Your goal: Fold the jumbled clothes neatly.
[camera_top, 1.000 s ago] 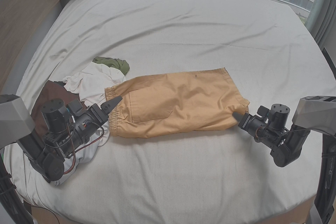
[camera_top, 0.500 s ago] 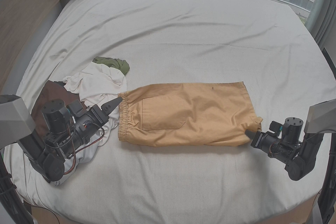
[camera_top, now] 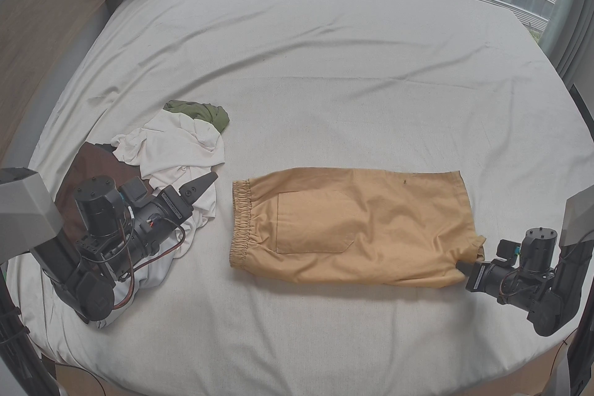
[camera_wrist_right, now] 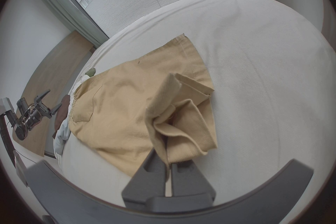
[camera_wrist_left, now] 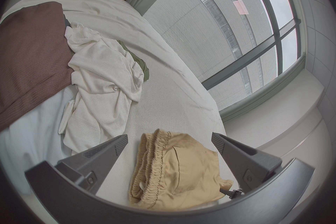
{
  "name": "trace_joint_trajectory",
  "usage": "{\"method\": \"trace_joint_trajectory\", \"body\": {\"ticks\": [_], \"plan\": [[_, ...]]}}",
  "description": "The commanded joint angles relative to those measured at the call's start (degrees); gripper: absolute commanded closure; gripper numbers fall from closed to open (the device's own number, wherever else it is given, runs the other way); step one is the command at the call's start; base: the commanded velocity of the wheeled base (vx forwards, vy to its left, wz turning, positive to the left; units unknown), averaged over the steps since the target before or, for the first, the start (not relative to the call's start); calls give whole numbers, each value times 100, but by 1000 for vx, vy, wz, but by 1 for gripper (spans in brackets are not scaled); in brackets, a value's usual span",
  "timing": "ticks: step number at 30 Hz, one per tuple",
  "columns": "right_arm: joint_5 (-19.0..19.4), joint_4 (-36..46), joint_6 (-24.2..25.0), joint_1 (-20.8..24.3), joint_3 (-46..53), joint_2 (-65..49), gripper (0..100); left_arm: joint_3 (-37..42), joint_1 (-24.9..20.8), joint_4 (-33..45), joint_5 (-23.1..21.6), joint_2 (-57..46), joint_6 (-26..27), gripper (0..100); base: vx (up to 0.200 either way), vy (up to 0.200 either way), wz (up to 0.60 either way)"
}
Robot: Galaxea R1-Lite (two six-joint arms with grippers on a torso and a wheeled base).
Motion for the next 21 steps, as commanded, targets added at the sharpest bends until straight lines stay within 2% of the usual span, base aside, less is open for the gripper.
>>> {"method": "trace_joint_trajectory", "body": {"ticks": [1, 9, 10, 15, 21], "plan": [[2, 3, -25, -165, 236, -87, 100, 14, -16, -4, -1, 5, -3, 0, 0, 0, 0], [28, 3, -104, -279, 297, -26, 100, 31, -43, -4, -1, 14, -3, 0, 0, 0, 0], [28, 3, -104, -271, 297, -26, 0, 31, -43, -4, -1, 14, -3, 0, 0, 0, 0], [90, -6, -69, -156, 306, -96, 0, 128, -131, -4, -36, 5, 6, 0, 0, 0, 0], [459, 3, -51, 63, 473, -500, 0, 234, -280, -4, -54, 23, 15, 0, 0, 0, 0]]}}
